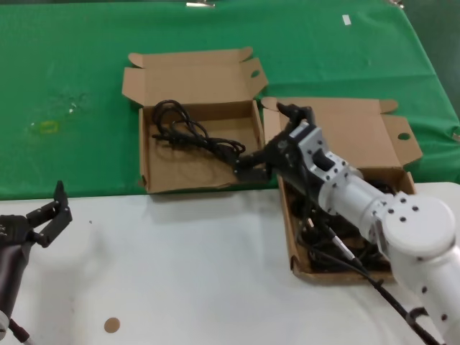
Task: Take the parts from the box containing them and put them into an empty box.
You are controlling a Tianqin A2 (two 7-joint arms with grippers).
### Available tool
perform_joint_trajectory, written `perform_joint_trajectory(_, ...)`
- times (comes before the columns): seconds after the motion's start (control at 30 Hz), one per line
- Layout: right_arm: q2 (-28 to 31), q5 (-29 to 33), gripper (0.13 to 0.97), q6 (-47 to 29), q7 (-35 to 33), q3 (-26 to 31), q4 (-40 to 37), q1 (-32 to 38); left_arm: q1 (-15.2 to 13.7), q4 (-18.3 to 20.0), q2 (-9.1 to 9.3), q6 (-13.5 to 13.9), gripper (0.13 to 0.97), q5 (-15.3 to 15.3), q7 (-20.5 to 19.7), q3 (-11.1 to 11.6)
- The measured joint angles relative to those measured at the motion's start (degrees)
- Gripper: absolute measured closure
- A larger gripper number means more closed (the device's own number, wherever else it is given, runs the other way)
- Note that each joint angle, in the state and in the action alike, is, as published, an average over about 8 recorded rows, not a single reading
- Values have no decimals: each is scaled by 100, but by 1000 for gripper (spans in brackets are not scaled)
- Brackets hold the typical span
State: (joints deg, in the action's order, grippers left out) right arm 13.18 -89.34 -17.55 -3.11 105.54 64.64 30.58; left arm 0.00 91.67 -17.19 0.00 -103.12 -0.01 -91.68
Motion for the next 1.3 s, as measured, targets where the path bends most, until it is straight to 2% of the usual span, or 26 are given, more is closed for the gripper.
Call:
perform_joint_trajectory(0.03,10,-35,129,45,8,-36,70,-79,0,0,0,0,434,0,0,0)
perform_joint_trajectory(0.3,95,-327,129,416,74,-329,641,-725,0,0,0,0,261,0,1,0)
perform_joint_trajectory(0.6,190,-655,129,833,148,-658,1283,-1451,0,0,0,0,176,0,1,0)
perform_joint_trajectory(1.1,346,-1191,129,1515,269,-1197,2334,-2640,0,0,0,0,162,-1,1,0)
perform_joint_trajectory(1.3,373,-1283,129,1632,290,-1290,2515,-2844,0,0,0,0,132,-1,1,0)
